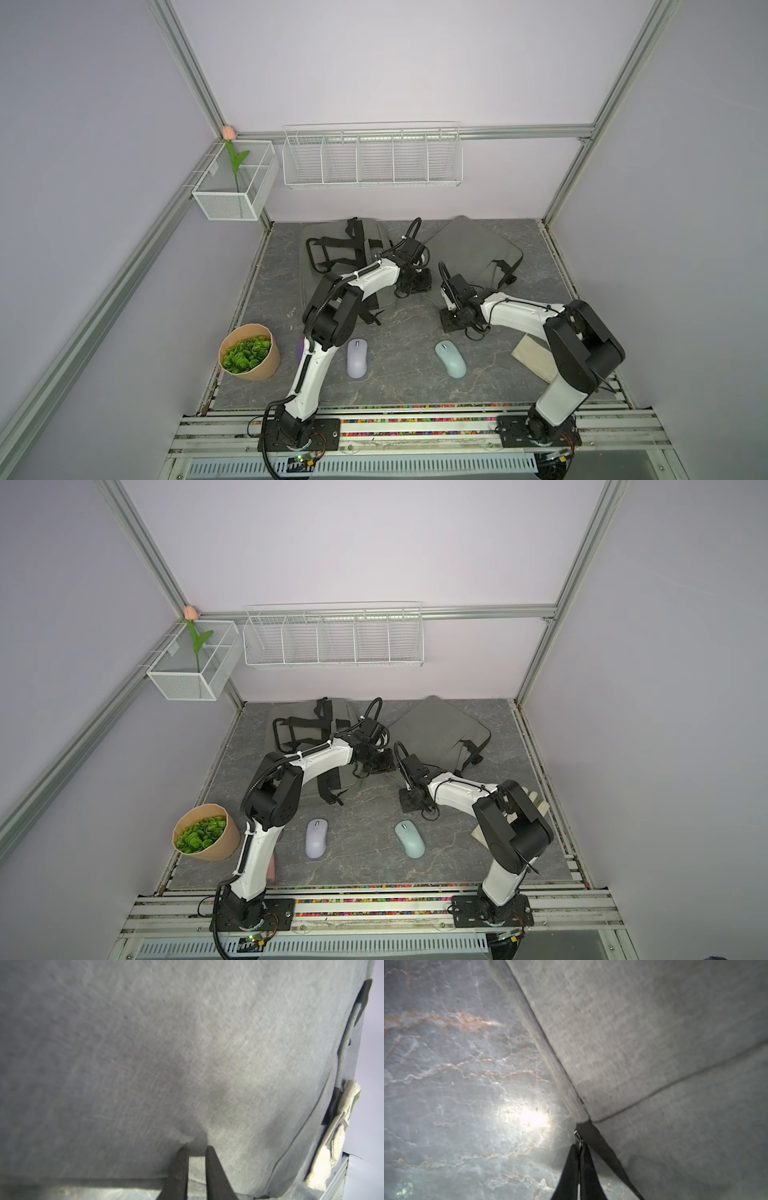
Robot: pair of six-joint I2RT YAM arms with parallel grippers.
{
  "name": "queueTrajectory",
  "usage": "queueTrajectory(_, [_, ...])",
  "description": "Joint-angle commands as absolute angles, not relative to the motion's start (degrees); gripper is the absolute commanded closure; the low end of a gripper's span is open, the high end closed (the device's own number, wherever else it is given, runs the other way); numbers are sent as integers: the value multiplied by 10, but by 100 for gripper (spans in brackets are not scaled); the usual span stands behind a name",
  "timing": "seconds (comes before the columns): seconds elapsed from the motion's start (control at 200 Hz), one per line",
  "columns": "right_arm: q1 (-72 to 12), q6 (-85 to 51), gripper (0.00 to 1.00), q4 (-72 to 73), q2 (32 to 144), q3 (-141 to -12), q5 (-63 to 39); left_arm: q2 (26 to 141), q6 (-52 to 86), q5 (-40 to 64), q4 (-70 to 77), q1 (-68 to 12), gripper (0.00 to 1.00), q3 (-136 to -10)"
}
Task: Put the mouse into the laptop bag
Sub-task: Unzip the zipper on the zippered laptop bag.
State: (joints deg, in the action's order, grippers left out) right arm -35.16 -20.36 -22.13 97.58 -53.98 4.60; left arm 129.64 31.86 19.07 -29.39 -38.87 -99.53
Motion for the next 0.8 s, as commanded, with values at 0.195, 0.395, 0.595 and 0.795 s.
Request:
queueTrajectory(0.195, [-320,-229,94,-277,939,-457,37,1361,318,149,-309,-363,83,-977])
queueTrajectory(0.395, [-292,-249,94,-293,909,-446,41,1360,314,145,-310,-360,83,-966])
queueTrajectory(0.595, [-273,-268,94,-311,899,-446,42,1360,313,143,-305,-360,83,-953])
queueTrajectory(0.795, [-243,-288,94,-295,829,-413,37,1367,304,152,-317,-362,83,-977])
